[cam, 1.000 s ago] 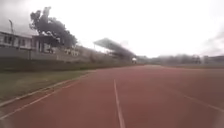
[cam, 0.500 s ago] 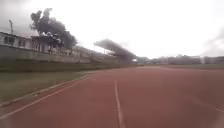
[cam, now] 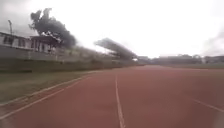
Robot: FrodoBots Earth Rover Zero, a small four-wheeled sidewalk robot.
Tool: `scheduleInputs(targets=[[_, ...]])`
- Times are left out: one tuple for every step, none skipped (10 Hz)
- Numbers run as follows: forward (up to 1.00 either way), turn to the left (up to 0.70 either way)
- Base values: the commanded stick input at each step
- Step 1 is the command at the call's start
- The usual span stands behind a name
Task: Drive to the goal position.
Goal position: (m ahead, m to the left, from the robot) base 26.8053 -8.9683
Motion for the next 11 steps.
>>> scheduleInputs(targets=[[0.7,0.0],[0.7,0.0],[0.7,0.0],[0.7,0.0],[0.7,0.0],[0.7,0.0],[0.7,0.0],[0.7,0.0],[0.7,0.0],[0.7,0.0],[0.7,0.0]])
